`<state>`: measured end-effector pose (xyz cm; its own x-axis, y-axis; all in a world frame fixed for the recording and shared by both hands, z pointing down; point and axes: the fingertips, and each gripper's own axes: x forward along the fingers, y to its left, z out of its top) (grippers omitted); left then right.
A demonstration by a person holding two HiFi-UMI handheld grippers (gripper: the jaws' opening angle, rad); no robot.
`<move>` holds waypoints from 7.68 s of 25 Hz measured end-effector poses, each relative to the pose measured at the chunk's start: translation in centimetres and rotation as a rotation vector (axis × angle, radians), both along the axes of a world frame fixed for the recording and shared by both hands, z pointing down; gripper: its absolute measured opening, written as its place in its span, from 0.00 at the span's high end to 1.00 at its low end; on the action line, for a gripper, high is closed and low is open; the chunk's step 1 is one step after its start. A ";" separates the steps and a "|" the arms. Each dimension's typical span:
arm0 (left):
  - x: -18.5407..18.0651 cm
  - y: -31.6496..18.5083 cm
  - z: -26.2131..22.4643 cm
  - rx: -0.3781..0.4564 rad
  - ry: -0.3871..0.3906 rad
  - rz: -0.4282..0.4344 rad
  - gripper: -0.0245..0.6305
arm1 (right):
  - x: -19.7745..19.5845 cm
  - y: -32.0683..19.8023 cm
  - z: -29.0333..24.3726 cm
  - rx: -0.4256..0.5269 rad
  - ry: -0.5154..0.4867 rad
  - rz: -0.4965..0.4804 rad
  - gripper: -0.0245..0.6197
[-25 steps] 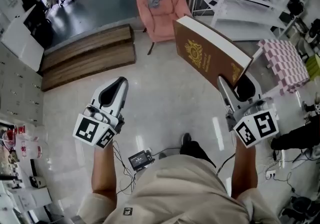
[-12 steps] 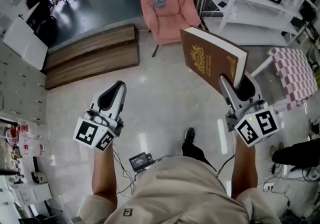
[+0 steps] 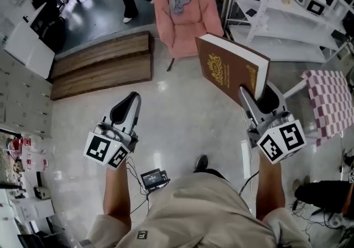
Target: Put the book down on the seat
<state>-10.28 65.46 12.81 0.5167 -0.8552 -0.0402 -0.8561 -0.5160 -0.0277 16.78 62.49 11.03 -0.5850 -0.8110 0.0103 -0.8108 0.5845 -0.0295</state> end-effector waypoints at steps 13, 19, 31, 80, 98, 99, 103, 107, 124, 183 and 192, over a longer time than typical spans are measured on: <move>6.3 -8.6 -1.3 0.009 -0.014 0.003 0.93 | 6.0 -8.4 -0.9 0.016 -0.046 -0.011 0.63; 7.4 -12.8 -0.8 0.022 -0.007 0.048 0.93 | 6.4 -11.0 0.1 0.006 -0.047 0.008 0.63; 2.7 -33.6 1.5 0.022 0.048 0.157 0.93 | 1.7 -27.3 2.4 -0.036 -0.002 0.110 0.63; -7.8 -85.7 11.3 -0.112 0.031 0.006 0.93 | -5.4 -87.0 17.4 -0.297 0.046 -0.037 0.63; -5.2 -99.1 26.5 -0.308 0.013 0.013 0.93 | -2.6 -104.1 39.9 -0.604 0.132 -0.053 0.63; -4.9 -99.5 27.4 -0.321 0.011 0.013 0.93 | -2.3 -104.9 41.5 -0.626 0.135 -0.056 0.63; -3.8 -101.0 30.7 -0.364 0.000 0.012 0.93 | -1.5 -107.2 48.0 -0.721 0.145 -0.066 0.63; -2.9 -102.2 33.5 -0.392 -0.007 0.008 0.93 | -1.0 -109.0 53.8 -0.804 0.137 -0.091 0.63; -0.9 -104.5 40.3 -0.476 -0.013 -0.007 0.93 | -0.5 -112.4 69.6 -1.035 0.247 -0.140 0.62; -10.4 -74.7 5.3 -0.050 -0.003 0.031 0.93 | -15.4 -76.8 4.5 -0.037 0.093 -0.199 0.97; -9.0 -69.8 2.6 0.000 -0.023 0.059 0.93 | -14.8 -70.7 1.3 0.030 0.151 -0.186 0.98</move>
<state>-19.25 -4.29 15.38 0.5671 -0.8232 -0.0274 -0.8233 -0.5657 -0.0472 2.00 -8.23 12.30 -0.7183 -0.6904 0.0861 -0.6828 0.7232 0.1037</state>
